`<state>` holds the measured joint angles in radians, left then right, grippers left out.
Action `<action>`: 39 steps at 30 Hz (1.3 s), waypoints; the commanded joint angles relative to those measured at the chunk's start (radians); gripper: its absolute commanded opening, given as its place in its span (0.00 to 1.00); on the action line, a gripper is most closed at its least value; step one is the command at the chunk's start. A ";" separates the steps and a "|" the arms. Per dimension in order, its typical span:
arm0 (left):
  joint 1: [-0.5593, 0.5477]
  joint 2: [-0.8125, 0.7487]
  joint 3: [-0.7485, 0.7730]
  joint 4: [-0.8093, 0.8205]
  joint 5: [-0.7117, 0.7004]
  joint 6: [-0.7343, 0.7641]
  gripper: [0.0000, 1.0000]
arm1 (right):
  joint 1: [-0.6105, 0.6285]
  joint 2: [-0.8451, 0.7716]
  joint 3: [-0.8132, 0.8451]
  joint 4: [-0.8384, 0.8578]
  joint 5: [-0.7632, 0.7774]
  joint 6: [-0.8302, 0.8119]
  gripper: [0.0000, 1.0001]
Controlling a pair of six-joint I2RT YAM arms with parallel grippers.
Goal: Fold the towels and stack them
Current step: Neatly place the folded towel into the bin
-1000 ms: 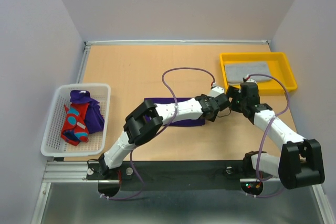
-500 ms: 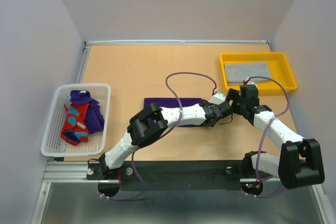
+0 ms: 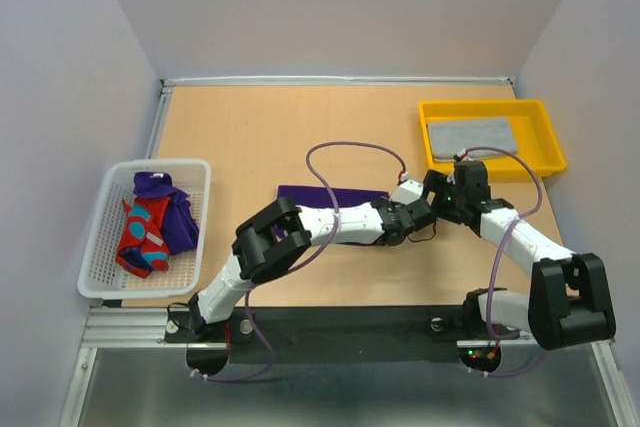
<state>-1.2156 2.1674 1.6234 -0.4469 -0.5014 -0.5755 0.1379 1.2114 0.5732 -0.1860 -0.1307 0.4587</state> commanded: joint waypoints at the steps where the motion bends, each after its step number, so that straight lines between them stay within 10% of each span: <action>1: 0.004 -0.112 -0.066 0.010 0.041 0.008 0.01 | 0.003 0.043 -0.001 0.085 -0.151 0.075 0.87; 10: 0.022 -0.201 -0.132 0.099 0.095 0.011 0.00 | 0.005 0.169 -0.116 0.465 -0.432 0.359 0.87; 22: 0.037 -0.187 -0.126 0.105 0.121 0.009 0.01 | 0.015 0.254 -0.205 0.634 -0.439 0.488 0.87; 39: -0.005 -0.155 -0.105 0.045 0.124 0.023 0.68 | 0.015 0.166 -0.133 0.349 -0.167 0.252 0.87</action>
<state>-1.1992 2.0159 1.4982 -0.3668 -0.3653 -0.5659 0.1516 1.3792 0.4355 0.2676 -0.3958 0.7776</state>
